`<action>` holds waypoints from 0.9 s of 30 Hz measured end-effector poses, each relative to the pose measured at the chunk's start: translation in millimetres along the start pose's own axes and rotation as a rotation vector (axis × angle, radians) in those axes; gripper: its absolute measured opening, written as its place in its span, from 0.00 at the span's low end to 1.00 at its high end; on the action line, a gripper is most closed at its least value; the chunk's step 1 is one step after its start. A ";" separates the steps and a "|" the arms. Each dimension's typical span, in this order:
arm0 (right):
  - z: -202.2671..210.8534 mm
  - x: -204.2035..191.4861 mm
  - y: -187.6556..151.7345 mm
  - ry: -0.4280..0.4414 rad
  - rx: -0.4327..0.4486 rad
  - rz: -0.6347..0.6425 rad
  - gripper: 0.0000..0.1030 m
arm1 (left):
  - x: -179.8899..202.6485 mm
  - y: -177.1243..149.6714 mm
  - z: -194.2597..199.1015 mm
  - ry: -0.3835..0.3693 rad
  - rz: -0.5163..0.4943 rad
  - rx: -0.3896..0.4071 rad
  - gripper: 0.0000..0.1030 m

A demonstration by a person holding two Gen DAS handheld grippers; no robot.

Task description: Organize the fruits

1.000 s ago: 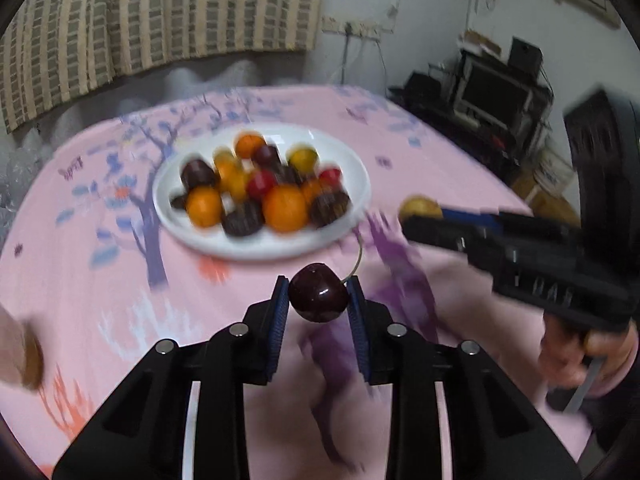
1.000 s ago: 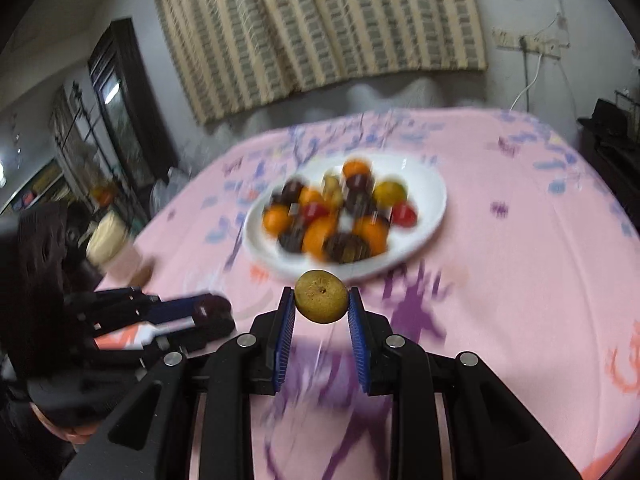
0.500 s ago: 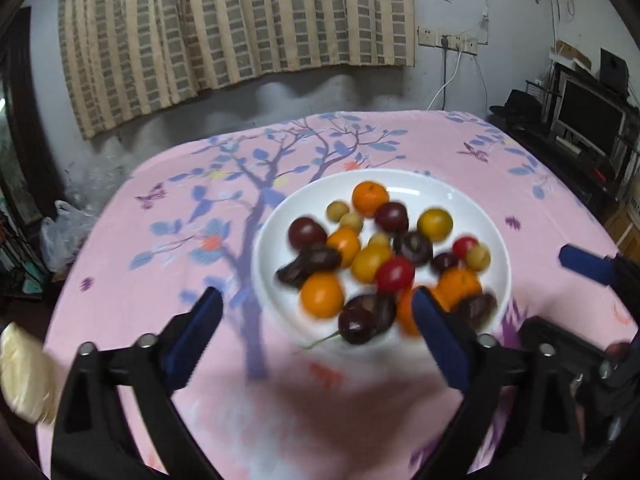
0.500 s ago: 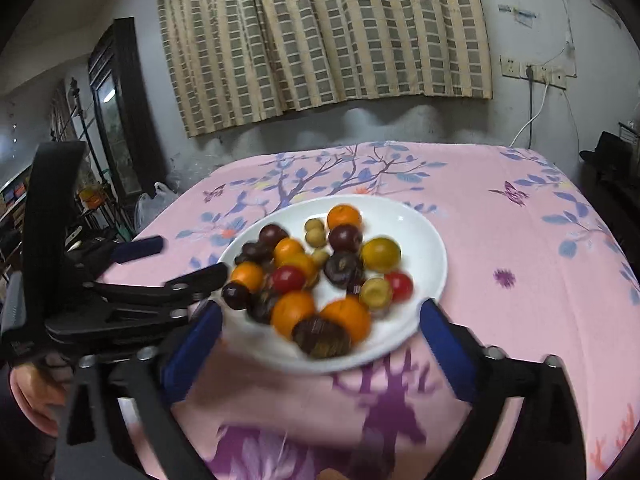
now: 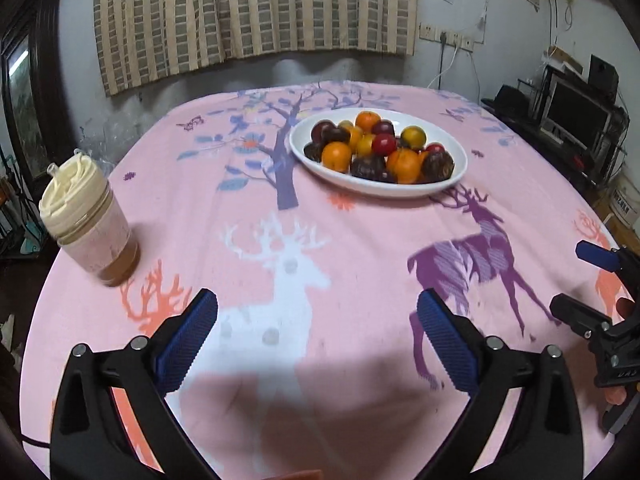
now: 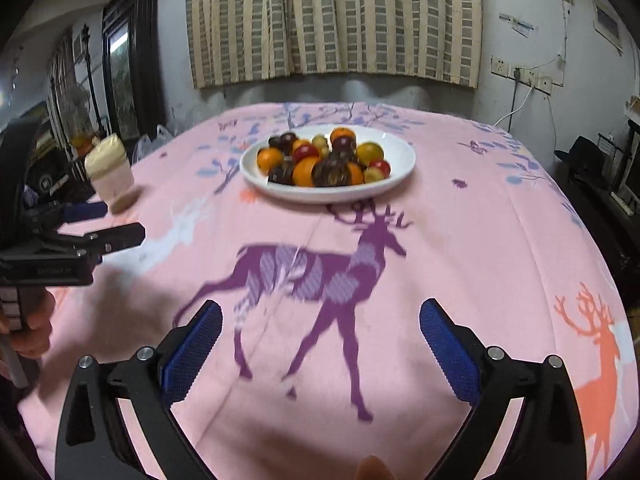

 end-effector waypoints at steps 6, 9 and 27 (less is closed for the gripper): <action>3.0 1.2 -8.9 -0.024 -0.003 0.008 0.97 | 7.1 -11.2 12.8 0.068 -0.040 0.056 0.95; 3.8 1.9 -7.7 -0.030 0.004 0.012 0.97 | 8.3 -10.4 15.2 0.078 -0.050 0.072 0.95; 3.3 0.8 -8.1 -0.016 -0.006 0.016 0.97 | 3.7 -10.3 14.0 0.083 -0.036 0.062 0.95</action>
Point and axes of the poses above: each gripper's, at about its wrist camera, not at the fingertips, and z roughly against the way its jaws point, x to its right, y to its top, the point moved 1 cm from there along -z, roughly the way its jaws point, and after that the axes turned 10 degrees about -z, right-handed, at the moved point
